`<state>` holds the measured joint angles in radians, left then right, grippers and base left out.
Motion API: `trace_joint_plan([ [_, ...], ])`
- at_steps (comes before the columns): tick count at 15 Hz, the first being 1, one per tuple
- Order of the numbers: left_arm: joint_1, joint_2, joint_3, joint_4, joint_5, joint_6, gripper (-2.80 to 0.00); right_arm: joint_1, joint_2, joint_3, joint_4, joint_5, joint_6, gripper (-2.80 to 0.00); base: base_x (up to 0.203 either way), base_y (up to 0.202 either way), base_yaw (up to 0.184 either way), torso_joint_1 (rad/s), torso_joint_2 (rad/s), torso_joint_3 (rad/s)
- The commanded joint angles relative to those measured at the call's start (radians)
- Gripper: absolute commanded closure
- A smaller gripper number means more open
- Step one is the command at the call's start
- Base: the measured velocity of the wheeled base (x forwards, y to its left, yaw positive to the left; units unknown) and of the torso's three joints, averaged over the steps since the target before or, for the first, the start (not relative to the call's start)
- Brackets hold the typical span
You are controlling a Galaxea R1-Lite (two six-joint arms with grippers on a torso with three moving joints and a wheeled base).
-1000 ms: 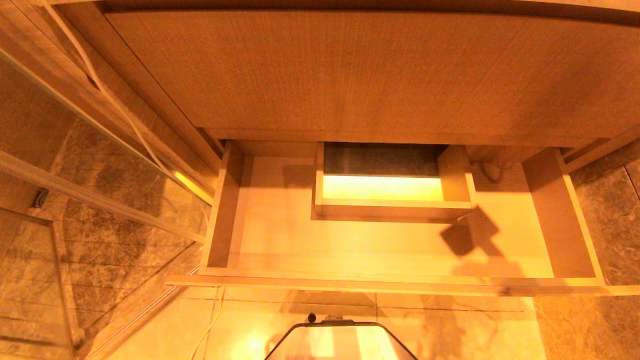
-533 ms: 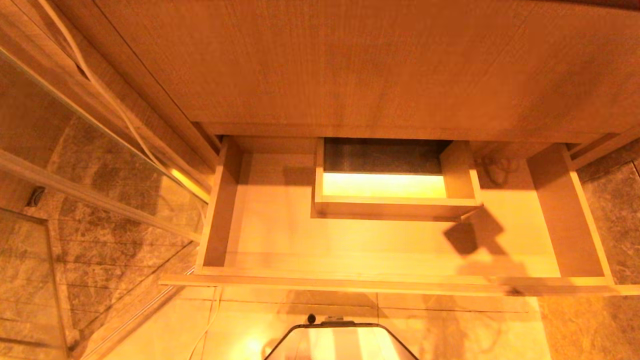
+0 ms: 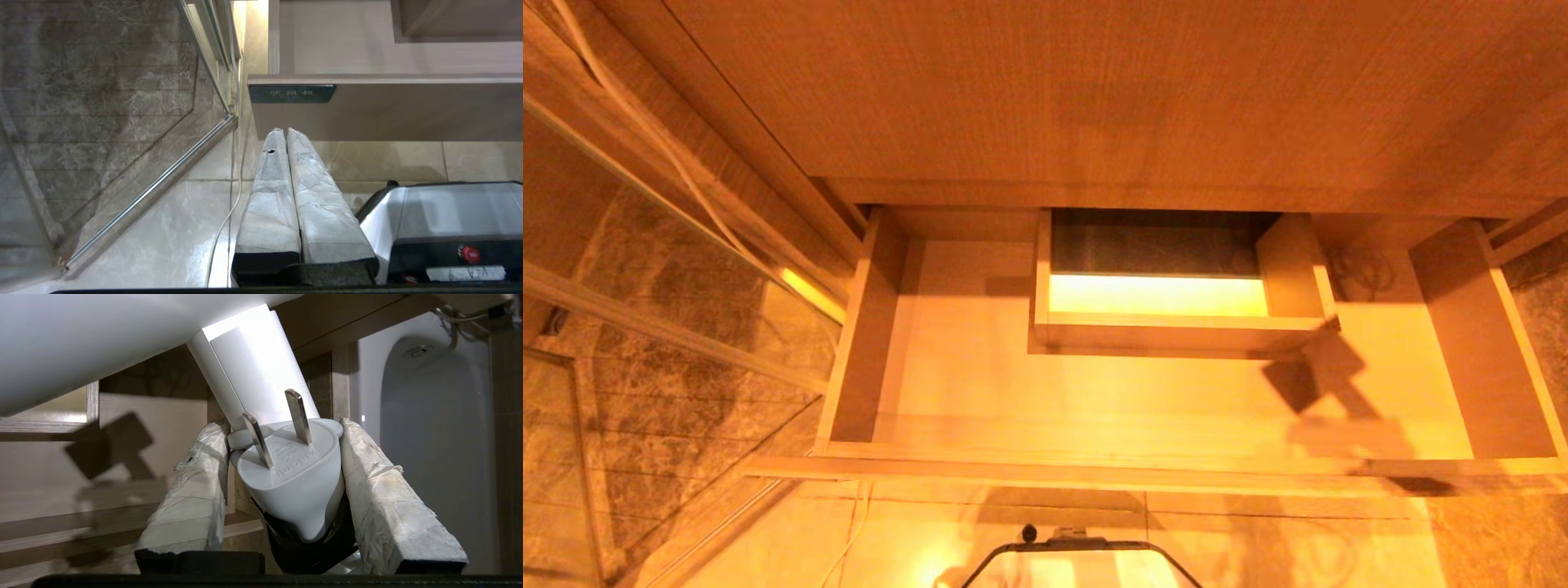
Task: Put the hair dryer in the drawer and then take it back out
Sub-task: Put it into the drawer
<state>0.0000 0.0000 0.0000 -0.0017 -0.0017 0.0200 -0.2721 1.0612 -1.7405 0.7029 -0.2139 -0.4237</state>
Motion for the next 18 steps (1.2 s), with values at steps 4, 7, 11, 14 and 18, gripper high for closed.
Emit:
trace_joint_plan([
  [4, 0.0, 0.0, 0.002, 0.0, 0.0, 0.0, 0.0, 0.001, -0.015, 0.017, 0.002, 0.001, -0.003, 0.0, 0.0, 0.0, 0.0, -0.057, 0.33, 0.295],
  [7, 0.0, 0.0, 0.002, 0.0, 0.0, 0.0, 0.0, 0.001, -0.024, 0.036, -0.004, 0.001, -0.006, 0.0, 0.0, 0.0, 0.0, 0.009, 0.28, 0.246],
  [11, 0.0, 0.0, 0.002, 0.0, 0.0, 0.0, 0.0, 0.001, -0.03, 0.053, -0.02, 0.001, -0.005, 0.0, 0.0, 0.0, 0.0, 0.078, 0.11, 0.155],
  [14, 0.0, 0.0, 0.002, 0.0, 0.0, 0.0, 0.0, 0.001, -0.036, 0.063, -0.023, 0.001, -0.006, 0.0, 0.0, 0.0, 0.0, 0.059, 0.04, 0.069],
  [18, 0.0, 0.0, 0.002, 0.0, 0.0, 0.0, 0.0, 0.001, -0.05, 0.085, -0.024, 0.001, -0.006, 0.0, 0.0, 0.0, 0.0, 0.012, 0.01, 0.043],
])
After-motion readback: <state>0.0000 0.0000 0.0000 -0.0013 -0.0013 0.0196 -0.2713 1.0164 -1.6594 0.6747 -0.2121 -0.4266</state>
